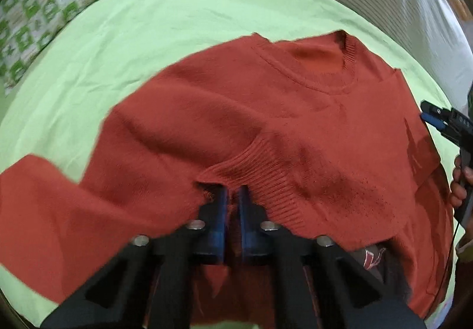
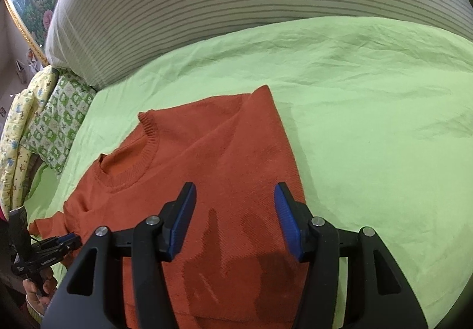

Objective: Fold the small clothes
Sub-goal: 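Grasp a ribbed sleeve cuff with the left gripper and fold it across the back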

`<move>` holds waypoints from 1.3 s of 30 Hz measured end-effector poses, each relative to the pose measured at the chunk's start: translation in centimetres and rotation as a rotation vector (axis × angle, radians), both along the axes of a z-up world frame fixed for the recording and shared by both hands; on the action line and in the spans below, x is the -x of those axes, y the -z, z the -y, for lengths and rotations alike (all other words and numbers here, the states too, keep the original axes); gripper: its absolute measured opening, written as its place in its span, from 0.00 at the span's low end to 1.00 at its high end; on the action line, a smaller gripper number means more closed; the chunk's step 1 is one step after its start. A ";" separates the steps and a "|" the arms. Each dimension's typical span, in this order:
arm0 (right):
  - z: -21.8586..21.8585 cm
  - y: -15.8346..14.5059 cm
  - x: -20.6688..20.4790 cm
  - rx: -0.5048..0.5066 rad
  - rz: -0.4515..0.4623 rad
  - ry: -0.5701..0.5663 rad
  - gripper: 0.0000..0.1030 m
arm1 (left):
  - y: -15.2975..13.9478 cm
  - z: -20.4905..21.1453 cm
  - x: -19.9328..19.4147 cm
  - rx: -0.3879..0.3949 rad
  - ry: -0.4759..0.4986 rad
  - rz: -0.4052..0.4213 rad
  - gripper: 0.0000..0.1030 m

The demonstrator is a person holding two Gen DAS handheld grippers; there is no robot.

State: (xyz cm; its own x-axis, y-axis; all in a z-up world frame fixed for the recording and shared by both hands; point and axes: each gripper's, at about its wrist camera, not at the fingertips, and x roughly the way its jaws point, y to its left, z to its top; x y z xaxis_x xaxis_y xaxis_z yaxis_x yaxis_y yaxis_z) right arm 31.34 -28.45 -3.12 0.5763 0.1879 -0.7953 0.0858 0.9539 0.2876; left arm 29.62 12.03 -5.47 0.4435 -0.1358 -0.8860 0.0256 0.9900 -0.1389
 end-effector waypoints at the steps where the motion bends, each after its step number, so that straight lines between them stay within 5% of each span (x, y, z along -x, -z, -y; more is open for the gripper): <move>1: 0.2 0.2 -0.2 0.000 -0.003 0.004 0.54 | 0.0 0.2 0.0 -0.011 0.000 0.015 0.02; 10: 1.9 -0.9 -0.1 0.018 0.027 0.034 0.55 | -6.5 -4.0 5.3 0.179 -0.113 0.182 0.01; 13: 2.0 -1.1 -0.5 0.012 0.032 0.037 0.55 | -7.8 -5.8 6.1 0.146 -0.144 0.214 0.01; 18: 1.2 -0.6 -1.7 0.046 0.023 0.036 0.55 | -4.5 -6.0 4.7 0.058 -0.163 0.130 0.01; 23: -1.5 0.5 -4.1 0.156 -0.010 -0.037 0.54 | -0.7 -6.9 4.0 0.070 -0.189 0.049 0.01; 24: -2.1 1.0 -4.6 0.166 -0.027 -0.063 0.52 | -0.6 -6.5 3.9 0.052 -0.182 0.047 0.01; 25: -2.8 1.9 -5.4 0.174 -0.072 -0.098 0.13 | -0.8 -6.2 3.9 0.040 -0.174 0.054 0.01; 26: -3.3 2.4 -5.9 0.194 -0.108 -0.114 0.11 | -1.3 -5.7 3.8 0.038 -0.161 0.065 0.01; 31: -1.1 -1.0 -5.5 0.300 0.011 0.029 0.10 | -1.0 -2.3 2.1 0.032 -0.074 0.062 0.02; 36: 1.1 2.6 -5.9 0.336 -0.066 0.076 0.13 | 0.1 -0.5 2.0 -0.052 -0.045 0.059 0.05; 39: 0.6 1.0 -4.3 0.379 -0.027 0.122 0.35 | -1.2 -2.4 3.7 -0.001 -0.076 0.054 0.13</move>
